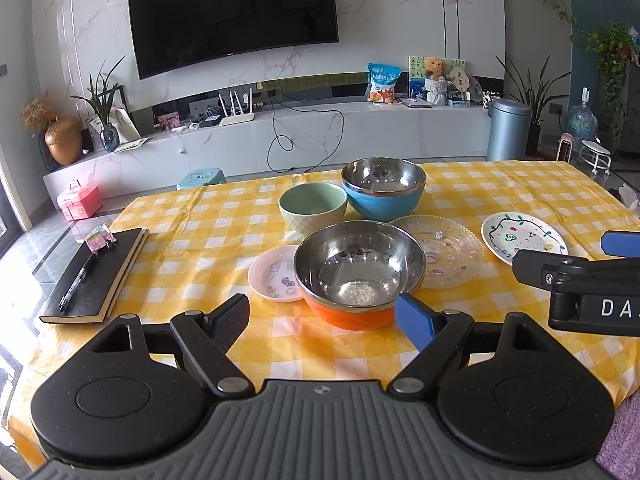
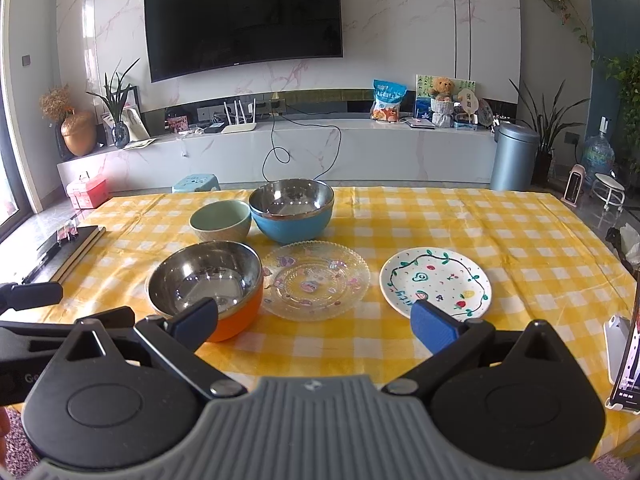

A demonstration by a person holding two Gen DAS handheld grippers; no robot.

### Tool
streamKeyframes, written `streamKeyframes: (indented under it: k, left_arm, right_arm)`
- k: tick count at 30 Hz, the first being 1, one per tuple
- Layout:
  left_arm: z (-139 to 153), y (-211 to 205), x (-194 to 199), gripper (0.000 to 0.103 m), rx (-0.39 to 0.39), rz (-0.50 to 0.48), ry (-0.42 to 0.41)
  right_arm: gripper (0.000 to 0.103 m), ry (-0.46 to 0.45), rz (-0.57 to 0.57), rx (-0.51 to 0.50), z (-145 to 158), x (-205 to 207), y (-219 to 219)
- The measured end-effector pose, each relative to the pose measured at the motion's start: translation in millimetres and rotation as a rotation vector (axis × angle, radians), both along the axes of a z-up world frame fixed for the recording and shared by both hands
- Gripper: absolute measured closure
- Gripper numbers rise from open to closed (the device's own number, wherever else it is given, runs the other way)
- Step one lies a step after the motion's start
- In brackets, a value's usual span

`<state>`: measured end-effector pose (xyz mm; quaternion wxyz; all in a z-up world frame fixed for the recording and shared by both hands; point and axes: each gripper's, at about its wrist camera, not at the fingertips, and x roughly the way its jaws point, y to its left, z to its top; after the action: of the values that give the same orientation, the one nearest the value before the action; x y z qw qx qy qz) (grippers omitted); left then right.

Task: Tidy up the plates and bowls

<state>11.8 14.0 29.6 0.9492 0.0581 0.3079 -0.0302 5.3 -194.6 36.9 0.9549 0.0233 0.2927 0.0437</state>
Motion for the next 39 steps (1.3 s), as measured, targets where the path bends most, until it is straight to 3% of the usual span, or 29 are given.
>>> streamKeyframes:
  k: [14,39]
  left_arm:
    - [21,6,5,0.006,-0.022,0.001,0.015]
    - [18,6,3,0.006,-0.012,0.005,0.030]
  right_arm:
    - [0.003,0.045,0.013,0.014,17,3,7]
    - [0.003,0.056,0.011,0.010,18,2,9]
